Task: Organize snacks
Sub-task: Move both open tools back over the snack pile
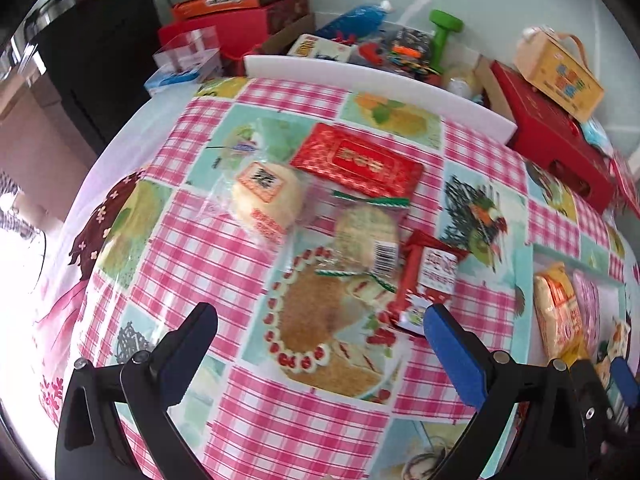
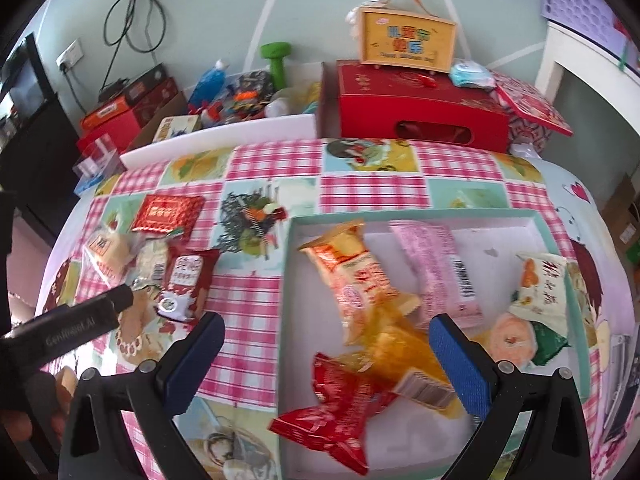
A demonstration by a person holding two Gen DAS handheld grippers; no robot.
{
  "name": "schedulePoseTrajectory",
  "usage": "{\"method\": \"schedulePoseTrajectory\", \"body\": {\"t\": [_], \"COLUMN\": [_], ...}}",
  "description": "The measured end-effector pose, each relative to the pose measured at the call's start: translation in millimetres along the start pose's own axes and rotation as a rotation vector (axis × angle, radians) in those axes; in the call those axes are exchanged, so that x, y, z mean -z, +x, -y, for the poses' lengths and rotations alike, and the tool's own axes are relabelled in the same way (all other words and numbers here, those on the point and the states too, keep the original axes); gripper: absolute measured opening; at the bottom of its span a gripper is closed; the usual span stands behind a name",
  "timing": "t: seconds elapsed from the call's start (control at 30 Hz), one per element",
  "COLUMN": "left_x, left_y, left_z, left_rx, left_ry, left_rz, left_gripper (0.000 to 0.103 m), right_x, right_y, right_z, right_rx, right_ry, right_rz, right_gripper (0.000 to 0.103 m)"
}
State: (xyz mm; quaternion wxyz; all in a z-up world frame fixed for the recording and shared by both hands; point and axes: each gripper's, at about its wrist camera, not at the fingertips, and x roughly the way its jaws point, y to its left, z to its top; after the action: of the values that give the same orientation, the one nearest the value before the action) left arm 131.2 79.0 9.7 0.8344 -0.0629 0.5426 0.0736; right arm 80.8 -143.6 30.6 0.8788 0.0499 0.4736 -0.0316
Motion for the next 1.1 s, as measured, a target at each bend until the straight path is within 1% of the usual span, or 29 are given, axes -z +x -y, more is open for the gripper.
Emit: {"method": "schedulePoseTrajectory", "body": {"t": [0.2, 0.3, 0.5, 0.6, 0.83, 1.0, 1.1], "left_x": [-11.1, -15.4, -24.7, -26.5, -32.7, -35.7, -37.9], "left_y": [6.5, 13.9, 32.5, 40.1, 50.6, 56.6, 59.5], "left_z": [-24.7, -32.5, -37.8, -38.4, -41.5, -38.8, -35.2], "left_rx": [-0.009, 0.004, 0.04, 0.05, 0.067, 0.08, 0.088], "left_ry": [-0.072, -0.096, -0.117, -0.122, -0.119, -0.109, -0.1], "left_rz": [-0.001, -0.012, -0.031, -0.042, -0.043, -0.046, -0.042], "left_gripper": [0.102, 0.102, 0.102, 0.102, 0.102, 0.102, 0.102], "right_x": [-5.0, -9.6, -14.5, -14.3, -19.3, -20.5, -20.4], "right_y": [6.1, 12.7, 34.6, 50.3, 74.3, 91.4, 99.0], "right_z": [-23.9, -35.8, -67.4, -79.3, -100.1, -108.2, -108.3], "right_rx": [-0.028, -0.051, -0.083, -0.067, -0.062, -0.066, -0.052], "right_ry": [-0.021, -0.023, -0.081, -0.11, -0.156, -0.161, -0.158], "right_rz": [-0.001, -0.005, -0.024, -0.049, -0.057, -0.078, -0.083], "right_gripper": [0.103, 0.103, 0.103, 0.103, 0.102, 0.098, 0.096]}}
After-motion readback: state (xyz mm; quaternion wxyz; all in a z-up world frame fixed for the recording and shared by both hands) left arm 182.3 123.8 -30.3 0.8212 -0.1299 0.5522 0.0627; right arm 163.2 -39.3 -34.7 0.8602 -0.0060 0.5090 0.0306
